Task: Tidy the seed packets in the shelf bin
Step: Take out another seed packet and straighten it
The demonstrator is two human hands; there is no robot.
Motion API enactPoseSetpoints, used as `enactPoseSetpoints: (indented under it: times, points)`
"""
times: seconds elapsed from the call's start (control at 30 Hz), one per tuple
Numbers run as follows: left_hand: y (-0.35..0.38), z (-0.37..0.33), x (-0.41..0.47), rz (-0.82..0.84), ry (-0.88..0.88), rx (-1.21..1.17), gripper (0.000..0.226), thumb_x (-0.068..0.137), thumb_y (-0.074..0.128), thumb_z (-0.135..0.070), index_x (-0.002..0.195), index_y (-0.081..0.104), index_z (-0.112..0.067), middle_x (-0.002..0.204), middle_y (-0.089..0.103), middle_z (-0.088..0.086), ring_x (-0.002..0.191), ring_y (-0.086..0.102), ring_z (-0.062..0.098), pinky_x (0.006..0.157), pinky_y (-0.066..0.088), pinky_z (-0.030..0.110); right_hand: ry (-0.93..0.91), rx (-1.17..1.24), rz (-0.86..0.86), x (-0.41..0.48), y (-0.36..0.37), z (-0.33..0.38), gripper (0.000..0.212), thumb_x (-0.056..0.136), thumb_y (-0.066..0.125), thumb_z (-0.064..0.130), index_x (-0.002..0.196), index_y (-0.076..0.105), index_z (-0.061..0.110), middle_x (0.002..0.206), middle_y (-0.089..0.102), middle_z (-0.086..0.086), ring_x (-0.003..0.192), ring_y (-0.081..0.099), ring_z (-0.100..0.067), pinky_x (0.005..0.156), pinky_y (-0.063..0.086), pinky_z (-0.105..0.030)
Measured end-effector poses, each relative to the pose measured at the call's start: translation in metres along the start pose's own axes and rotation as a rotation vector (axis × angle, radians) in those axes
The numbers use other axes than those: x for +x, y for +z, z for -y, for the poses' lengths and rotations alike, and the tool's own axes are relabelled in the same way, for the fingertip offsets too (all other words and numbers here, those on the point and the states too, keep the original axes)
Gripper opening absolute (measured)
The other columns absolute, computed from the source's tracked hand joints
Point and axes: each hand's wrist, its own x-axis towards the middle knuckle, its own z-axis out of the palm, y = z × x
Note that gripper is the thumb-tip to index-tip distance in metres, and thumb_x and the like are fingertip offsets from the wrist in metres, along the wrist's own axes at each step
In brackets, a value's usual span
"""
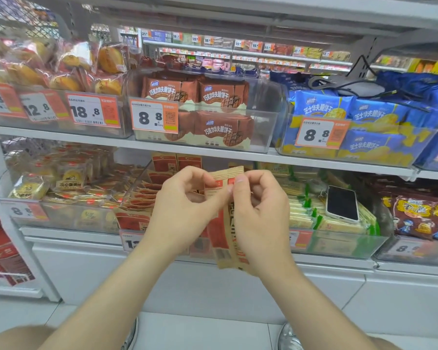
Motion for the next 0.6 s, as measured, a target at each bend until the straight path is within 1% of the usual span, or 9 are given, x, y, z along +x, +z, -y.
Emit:
enactPoseSetpoints:
  times: [0.07,0.1,0.2,0.23,0.3,0.37,0.43,0.5,0.6]
  points:
    - [0.000,-0.001,-0.002,0.027,-0.014,0.022,0.036,0.079,0.089,-0.050,0.092,0.071,-0.022,0.088,0.080,-0.008,0.075,0.078,0.016,0.070,0.065,0.039,-0.017,0.033,-0.011,-0.002,-0.001,0.004,0.015,0.107,0.062,0.023,0.093,0.065,0.020,0.079,0.074,0.003,0.076,0.072,-0.015,0.070,0.058,-0.040]
    - [-0.001,-0.002,-0.002,0.017,-0.018,0.014,0.036,0.079,0.089,-0.050,0.091,0.072,-0.021,0.086,0.080,-0.007,0.074,0.079,0.017,0.072,0.066,0.039,-0.025,0.045,-0.012,-0.003,-0.001,0.006,0.014,0.107,0.063,0.022,0.093,0.066,0.019,0.079,0.075,0.003,0.076,0.073,-0.014,0.070,0.059,-0.039]
    - [-0.004,-0.003,-0.001,-0.015,-0.017,-0.020,0.018,0.088,0.087,-0.036,0.090,0.078,-0.020,0.081,0.082,-0.004,0.076,0.079,0.013,0.074,0.065,0.032,-0.016,0.068,-0.006,-0.005,-0.001,0.007,0.006,0.107,0.063,0.024,0.105,0.069,0.021,0.083,0.079,0.007,0.082,0.077,-0.013,0.077,0.062,-0.044]
    - [-0.006,-0.003,0.000,-0.006,-0.035,-0.039,0.011,0.092,0.084,-0.031,0.091,0.080,-0.021,0.082,0.082,-0.003,0.079,0.079,0.013,0.077,0.066,0.034,0.005,0.070,-0.009,-0.006,0.000,0.007,0.007,0.108,0.062,0.025,0.109,0.069,0.023,0.085,0.081,0.008,0.085,0.078,-0.014,0.081,0.062,-0.048]
    - [-0.009,-0.004,0.001,0.041,-0.097,-0.106,0.004,0.096,0.081,-0.025,0.095,0.082,-0.021,0.085,0.083,0.002,0.089,0.081,0.022,0.087,0.067,0.045,0.052,0.093,-0.022,-0.006,0.000,0.008,0.010,0.108,0.061,0.024,0.113,0.070,0.024,0.085,0.082,0.008,0.084,0.079,-0.015,0.082,0.062,-0.052]
    - [-0.012,-0.006,0.002,0.068,-0.132,-0.152,0.003,0.096,0.080,-0.021,0.095,0.083,-0.020,0.088,0.083,0.004,0.094,0.081,0.028,0.092,0.065,0.052,0.090,0.124,-0.039,-0.007,0.000,0.011,0.011,0.108,0.060,0.020,0.111,0.071,0.022,0.083,0.082,0.005,0.081,0.079,-0.016,0.079,0.064,-0.051]
    - [-0.013,-0.009,0.002,0.068,-0.139,-0.150,0.004,0.096,0.081,-0.022,0.094,0.084,-0.021,0.088,0.084,0.002,0.092,0.081,0.022,0.092,0.065,0.050,0.153,0.186,-0.043,-0.007,-0.001,0.014,0.013,0.109,0.060,0.017,0.110,0.072,0.019,0.083,0.082,0.002,0.080,0.080,-0.018,0.077,0.065,-0.049]
    - [-0.014,-0.011,0.001,0.059,-0.130,-0.125,0.006,0.096,0.080,-0.024,0.093,0.084,-0.022,0.088,0.083,-0.002,0.088,0.081,0.016,0.087,0.065,0.044,0.248,0.269,-0.033,-0.004,-0.001,0.015,0.014,0.109,0.059,0.016,0.110,0.073,0.019,0.084,0.082,-0.001,0.080,0.080,-0.021,0.075,0.066,-0.047]
    - [-0.013,-0.012,0.001,-0.001,-0.125,-0.139,0.007,0.096,0.080,-0.023,0.091,0.084,-0.020,0.085,0.083,-0.002,0.082,0.081,0.015,0.081,0.067,0.043,0.431,0.433,0.027,0.000,0.000,0.016,0.011,0.107,0.063,0.017,0.110,0.074,0.018,0.089,0.083,-0.006,0.081,0.081,-0.021,0.072,0.066,-0.038]
